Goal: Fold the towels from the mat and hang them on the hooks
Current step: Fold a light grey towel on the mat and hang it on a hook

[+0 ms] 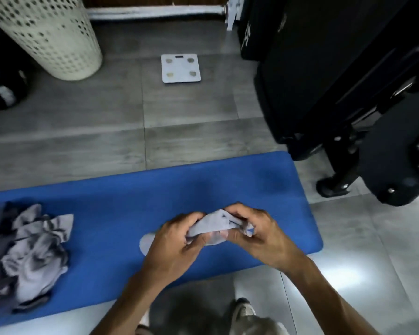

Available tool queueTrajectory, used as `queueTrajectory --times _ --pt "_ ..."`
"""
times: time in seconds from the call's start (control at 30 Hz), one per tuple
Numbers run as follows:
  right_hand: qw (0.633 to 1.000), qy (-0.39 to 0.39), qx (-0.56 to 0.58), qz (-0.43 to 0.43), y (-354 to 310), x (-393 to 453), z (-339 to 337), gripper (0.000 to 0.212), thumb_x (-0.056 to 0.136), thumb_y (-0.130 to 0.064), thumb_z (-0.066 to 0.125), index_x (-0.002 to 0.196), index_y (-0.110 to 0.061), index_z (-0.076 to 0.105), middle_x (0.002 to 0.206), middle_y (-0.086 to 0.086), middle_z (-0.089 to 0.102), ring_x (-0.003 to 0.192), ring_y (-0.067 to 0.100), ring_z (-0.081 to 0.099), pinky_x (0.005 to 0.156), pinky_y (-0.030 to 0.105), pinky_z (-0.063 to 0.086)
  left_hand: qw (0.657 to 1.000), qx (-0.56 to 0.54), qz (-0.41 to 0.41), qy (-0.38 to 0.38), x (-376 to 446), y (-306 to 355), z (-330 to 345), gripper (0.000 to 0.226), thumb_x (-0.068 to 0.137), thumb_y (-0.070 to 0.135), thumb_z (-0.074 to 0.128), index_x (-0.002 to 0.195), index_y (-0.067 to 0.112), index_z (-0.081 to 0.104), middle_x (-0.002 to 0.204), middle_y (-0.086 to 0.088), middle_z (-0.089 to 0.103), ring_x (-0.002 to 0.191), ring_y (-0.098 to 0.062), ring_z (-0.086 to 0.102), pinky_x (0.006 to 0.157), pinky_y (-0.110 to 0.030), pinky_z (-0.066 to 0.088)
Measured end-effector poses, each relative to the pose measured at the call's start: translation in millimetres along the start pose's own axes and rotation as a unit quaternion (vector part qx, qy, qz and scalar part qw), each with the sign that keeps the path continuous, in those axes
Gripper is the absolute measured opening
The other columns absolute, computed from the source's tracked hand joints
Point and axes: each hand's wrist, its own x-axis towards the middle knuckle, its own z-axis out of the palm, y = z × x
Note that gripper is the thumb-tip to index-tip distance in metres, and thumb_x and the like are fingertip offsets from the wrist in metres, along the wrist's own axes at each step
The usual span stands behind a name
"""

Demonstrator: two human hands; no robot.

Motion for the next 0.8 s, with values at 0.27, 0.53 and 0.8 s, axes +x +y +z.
queueTrajectory --times 0.27,0.53,0.8 --pt "0.993 0.085 0.081 0.021 -187 -59 -81 0.031 0.088 -0.02 0.071 0.11 -0.033 0.054 0.099 -0.02 0.065 0.094 0.003 0.063 0.076 0.013 0.048 0.998 -0.046 -0.035 0.005 -29 194 -121 0.028 0.079 0.05 0.055 0.094 0.028 0.063 0.078 0.012 0.066 0.071 -0.01 0.062 0.063 -0.034 0.051" --pt "0.987 0.137 0.079 -0.01 -317 -91 -125 0.018 0.089 -0.026 0.07 0.096 -0.022 0.055 0.085 -0.01 0.062 0.081 0.012 0.061 0.07 0.026 0.049 0.998 -0.042 -0.043 0.029 -49 297 -202 0.015 0.084 0.035 0.07 0.083 0.023 0.062 0.071 0.01 0.064 0.065 -0.01 0.058 0.06 -0.031 0.047" --pt "0.971 0.238 0.023 -0.03 -384 -119 -113 0.014 0.087 -0.026 0.072 0.088 -0.027 0.058 0.088 -0.02 0.059 0.086 0.009 0.058 0.071 0.012 0.041 0.998 -0.052 0.004 -0.031 -71 328 -263 0.01 0.086 0.033 0.069 0.084 0.026 0.062 0.073 0.007 0.064 0.067 -0.011 0.058 0.063 -0.037 0.048"
